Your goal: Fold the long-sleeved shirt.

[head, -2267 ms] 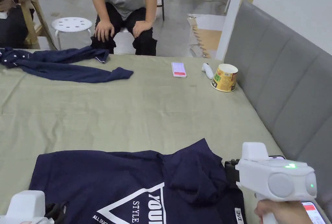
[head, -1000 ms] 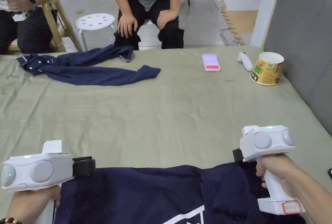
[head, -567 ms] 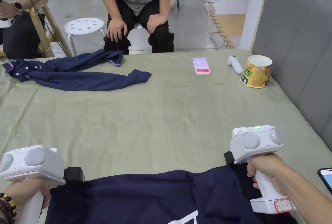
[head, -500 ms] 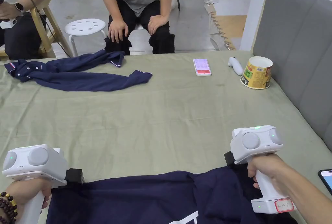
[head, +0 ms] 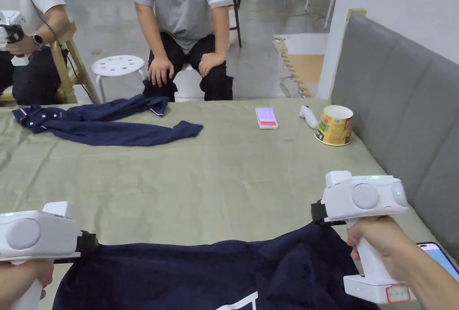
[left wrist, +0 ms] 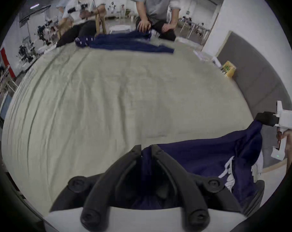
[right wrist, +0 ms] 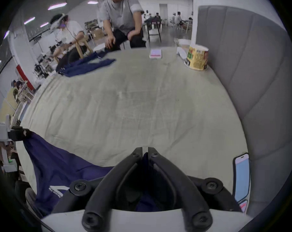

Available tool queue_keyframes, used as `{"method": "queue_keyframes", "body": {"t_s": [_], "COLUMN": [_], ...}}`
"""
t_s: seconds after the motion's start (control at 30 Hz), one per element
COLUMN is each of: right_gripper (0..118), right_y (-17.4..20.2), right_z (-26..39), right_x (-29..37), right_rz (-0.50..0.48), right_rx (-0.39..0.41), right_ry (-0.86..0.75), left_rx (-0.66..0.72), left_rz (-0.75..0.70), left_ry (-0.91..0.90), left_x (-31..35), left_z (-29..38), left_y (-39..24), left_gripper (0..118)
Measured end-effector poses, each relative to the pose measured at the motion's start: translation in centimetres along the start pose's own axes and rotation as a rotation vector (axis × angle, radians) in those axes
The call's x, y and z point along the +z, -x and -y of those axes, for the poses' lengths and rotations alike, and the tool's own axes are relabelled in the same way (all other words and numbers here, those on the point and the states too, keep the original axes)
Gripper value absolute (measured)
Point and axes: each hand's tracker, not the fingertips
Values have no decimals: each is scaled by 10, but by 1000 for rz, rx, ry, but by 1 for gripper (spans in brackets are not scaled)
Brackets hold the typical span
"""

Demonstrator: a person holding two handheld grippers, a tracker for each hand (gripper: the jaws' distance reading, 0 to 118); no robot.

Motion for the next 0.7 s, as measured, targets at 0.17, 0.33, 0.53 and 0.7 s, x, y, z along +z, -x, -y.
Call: {"method": "queue_keyframes", "body": {"t_s": [0.17, 0.33, 0.53, 0.7], "right_gripper": [3, 3, 3, 3], "right_y": [3, 3, 5, 2], "right_z": [31, 79, 157, 223], "right_x": [68, 124, 176, 193], "right_rz": [-35, -59, -76, -69], "right_rx": [-7, -10, -10, 37], "right_ry": [-110, -184, -204, -117], "left_rx": [-5, -10, 20, 44], "left_rz": [42, 60, 106, 107], "left_ry": [-108, -159, -158, -88], "left_x": [69, 113, 142, 150], "left_z": [41, 91, 160, 217], "left_y": [-3, -4, -2, -1], "left_gripper": [14, 14, 14, 14]}}
